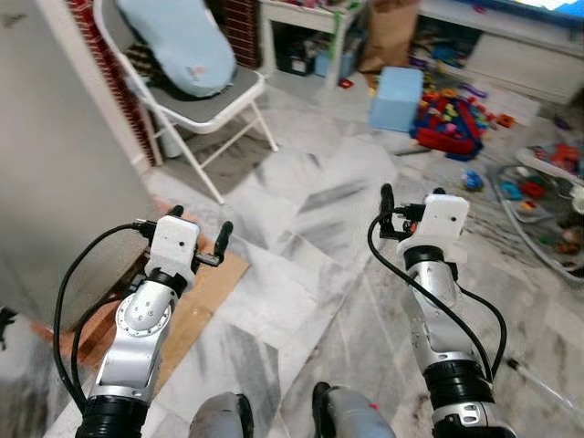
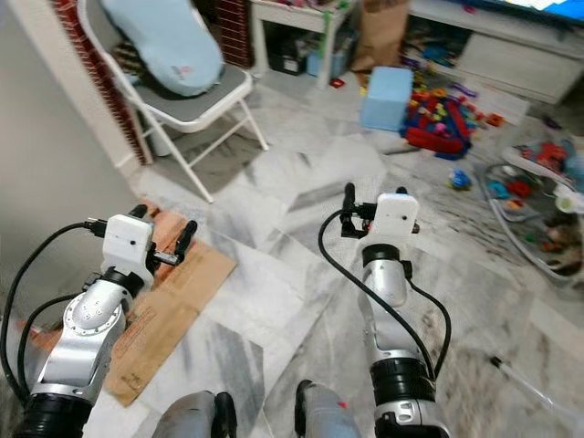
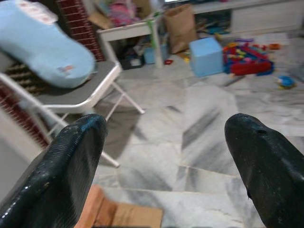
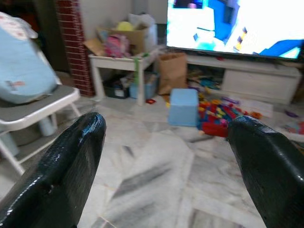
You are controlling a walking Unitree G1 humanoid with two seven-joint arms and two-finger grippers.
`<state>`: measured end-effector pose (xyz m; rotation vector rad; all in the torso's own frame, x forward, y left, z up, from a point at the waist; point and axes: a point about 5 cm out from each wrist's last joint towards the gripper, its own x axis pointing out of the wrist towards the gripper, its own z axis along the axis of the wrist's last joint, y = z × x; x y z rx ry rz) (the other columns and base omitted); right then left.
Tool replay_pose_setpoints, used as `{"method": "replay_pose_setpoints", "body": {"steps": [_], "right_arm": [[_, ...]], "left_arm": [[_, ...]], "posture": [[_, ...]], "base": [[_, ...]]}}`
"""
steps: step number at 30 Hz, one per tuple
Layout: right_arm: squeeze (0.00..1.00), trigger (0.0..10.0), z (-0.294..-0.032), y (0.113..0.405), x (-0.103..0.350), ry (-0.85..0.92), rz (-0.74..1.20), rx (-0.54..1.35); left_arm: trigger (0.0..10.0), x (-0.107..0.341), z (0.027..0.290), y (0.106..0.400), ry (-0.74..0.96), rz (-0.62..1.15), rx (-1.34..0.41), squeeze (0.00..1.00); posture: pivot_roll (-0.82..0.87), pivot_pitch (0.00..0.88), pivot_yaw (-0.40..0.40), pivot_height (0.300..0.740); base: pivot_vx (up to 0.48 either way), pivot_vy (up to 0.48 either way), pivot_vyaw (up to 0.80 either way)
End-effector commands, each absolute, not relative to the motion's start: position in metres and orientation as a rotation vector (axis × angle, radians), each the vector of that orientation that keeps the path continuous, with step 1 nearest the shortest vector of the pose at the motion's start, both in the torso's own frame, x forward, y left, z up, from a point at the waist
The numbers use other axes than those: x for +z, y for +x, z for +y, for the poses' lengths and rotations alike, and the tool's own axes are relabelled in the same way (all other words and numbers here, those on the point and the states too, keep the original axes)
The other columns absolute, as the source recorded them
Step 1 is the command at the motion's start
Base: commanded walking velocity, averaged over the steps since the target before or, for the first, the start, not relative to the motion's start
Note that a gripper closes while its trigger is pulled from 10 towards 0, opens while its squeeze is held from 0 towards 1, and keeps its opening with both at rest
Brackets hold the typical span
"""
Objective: Restocking fridge
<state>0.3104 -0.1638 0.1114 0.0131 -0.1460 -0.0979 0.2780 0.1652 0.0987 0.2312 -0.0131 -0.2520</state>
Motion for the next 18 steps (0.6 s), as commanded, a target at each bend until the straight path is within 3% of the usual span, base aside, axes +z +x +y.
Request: {"method": "replay_pose_setpoints", "body": {"steps": [1,18], "right_arm": [[0.0,10.0,-0.165,0.309,0.113,0.011,-0.145,-0.106],[0.0,10.0,-0.163,0.303,0.101,-0.02,-0.088,-0.046]], "left_arm": [[10.0,0.097,0.167,0.277,0.217,-0.012,-0.266,0.0],[10.0,0.081,0.178,0.259,0.133,0.027,-0.2,0.0]], "posture": [[0.02,0.177,0.017,0.74],[0.04,0.132,-0.059,0.74]], "base": [[0.0,0.0,-0.8],[0.0,0.0,-0.8]]}}
